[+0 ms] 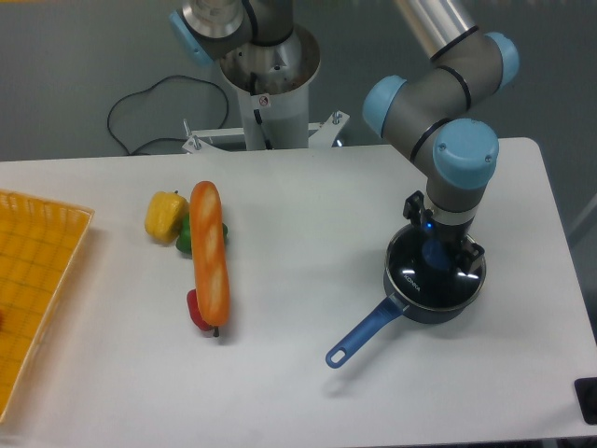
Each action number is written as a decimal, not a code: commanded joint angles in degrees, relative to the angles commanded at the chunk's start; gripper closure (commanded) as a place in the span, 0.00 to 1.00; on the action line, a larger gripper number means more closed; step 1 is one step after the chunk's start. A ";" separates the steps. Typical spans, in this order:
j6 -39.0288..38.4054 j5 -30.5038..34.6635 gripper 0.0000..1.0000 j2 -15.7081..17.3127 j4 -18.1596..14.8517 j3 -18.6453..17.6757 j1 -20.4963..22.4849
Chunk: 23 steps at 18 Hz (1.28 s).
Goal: Open the lid
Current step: 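Close the gripper around the blue knob of the lid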
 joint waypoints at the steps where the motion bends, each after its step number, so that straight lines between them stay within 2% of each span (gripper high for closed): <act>1: 0.00 0.00 0.24 -0.09 0.00 0.00 0.00; 4: 0.00 -0.09 0.25 -0.09 0.00 0.00 0.00; 8: 0.00 -0.09 0.32 -0.18 0.00 0.26 0.00; 14: 0.00 -0.09 0.34 -0.26 -0.18 0.53 0.09; 16: 0.00 -0.09 0.37 -0.26 -0.35 0.70 0.17; 23: 0.00 -0.18 0.39 0.00 -3.42 2.55 0.53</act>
